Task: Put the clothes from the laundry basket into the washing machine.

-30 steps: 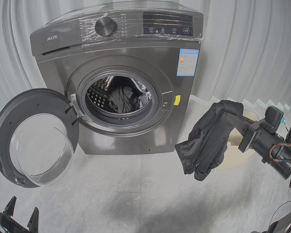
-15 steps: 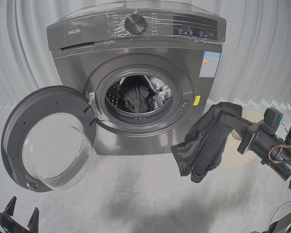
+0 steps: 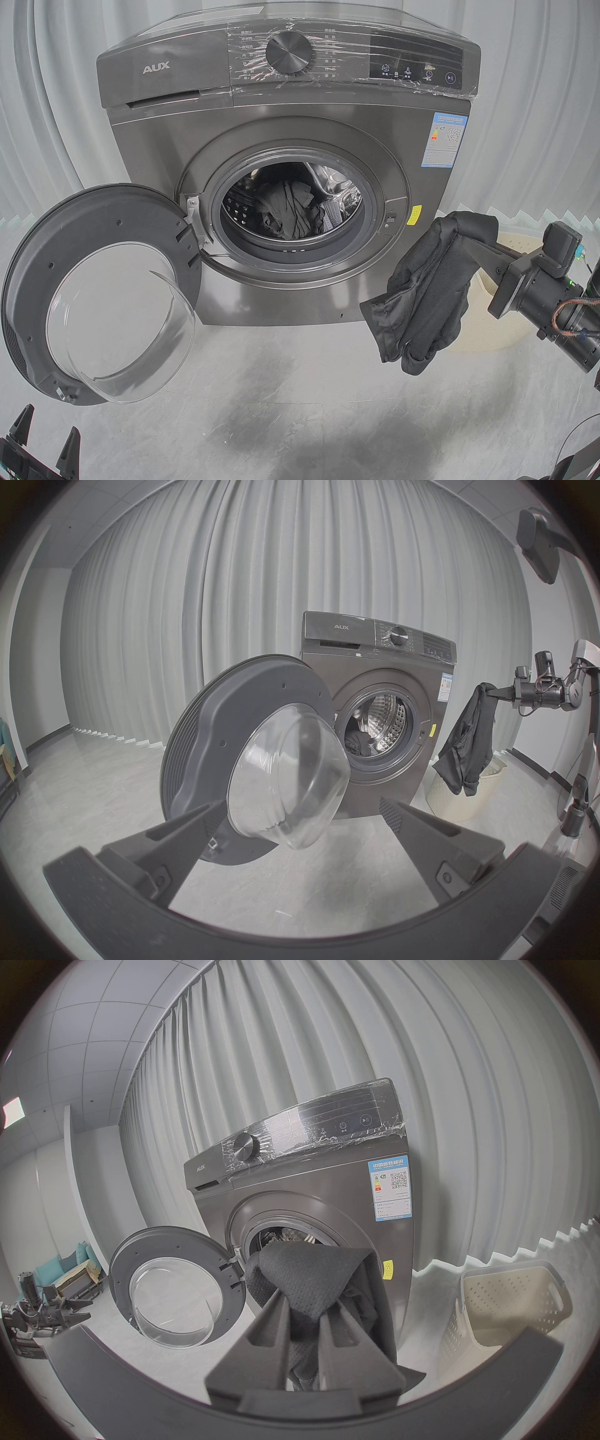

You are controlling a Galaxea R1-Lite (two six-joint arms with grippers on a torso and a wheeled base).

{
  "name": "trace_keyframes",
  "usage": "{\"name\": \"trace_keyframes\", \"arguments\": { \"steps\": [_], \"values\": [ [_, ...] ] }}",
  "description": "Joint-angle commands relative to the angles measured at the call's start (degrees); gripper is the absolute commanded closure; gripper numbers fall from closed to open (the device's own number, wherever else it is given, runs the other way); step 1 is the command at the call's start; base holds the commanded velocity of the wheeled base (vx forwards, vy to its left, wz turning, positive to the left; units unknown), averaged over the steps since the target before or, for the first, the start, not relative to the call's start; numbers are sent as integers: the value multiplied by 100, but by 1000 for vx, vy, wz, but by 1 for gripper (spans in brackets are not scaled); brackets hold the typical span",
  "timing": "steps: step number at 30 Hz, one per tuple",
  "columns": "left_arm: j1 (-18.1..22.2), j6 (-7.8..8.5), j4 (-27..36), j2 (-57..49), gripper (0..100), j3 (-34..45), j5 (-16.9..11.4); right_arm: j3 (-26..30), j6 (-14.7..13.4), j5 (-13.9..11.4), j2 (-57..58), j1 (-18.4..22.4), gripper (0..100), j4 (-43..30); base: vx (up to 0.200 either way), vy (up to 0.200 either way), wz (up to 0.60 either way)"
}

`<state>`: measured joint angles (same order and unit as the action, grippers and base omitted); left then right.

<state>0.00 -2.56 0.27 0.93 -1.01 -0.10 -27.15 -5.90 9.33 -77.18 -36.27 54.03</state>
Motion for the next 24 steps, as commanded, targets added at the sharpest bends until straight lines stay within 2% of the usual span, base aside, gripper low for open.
{"name": "trace_keyframes", "arguments": {
  "steps": [1, 8, 15, 18, 19, 20, 24],
  "values": [
    [0, -8, 0, -93, 0, 84, 1, -1, 1, -1, 1, -3, 100, 2, 0, 0, 0],
    [0, -8, 0, -93, 0, 84, 1, -1, 1, -1, 1, -3, 100, 2, 0, 0, 0],
    [0, 1, 0, -93, 0, 84, 1, -1, 10, -10, 10, -65, 100, -6, 0, 200, 0],
    [9, 89, -27, -93, 0, 92, 19, 8, 10, -27, 80, -443, 100, 2, 0, 133, 0],
    [9, 89, -27, -93, 0, 92, 19, 8, 10, -27, 80, -443, 100, 2, 0, 0, 0],
    [9, 186, -18, -93, 0, 92, 19, 34, 10, -27, 98, -557, 100, -42, 0, 0, 0],
    [9, 238, -18, -93, 0, 101, 10, 43, 36, -36, 10, -566, 100, -15, 0, 0, 0]
  ]
}}
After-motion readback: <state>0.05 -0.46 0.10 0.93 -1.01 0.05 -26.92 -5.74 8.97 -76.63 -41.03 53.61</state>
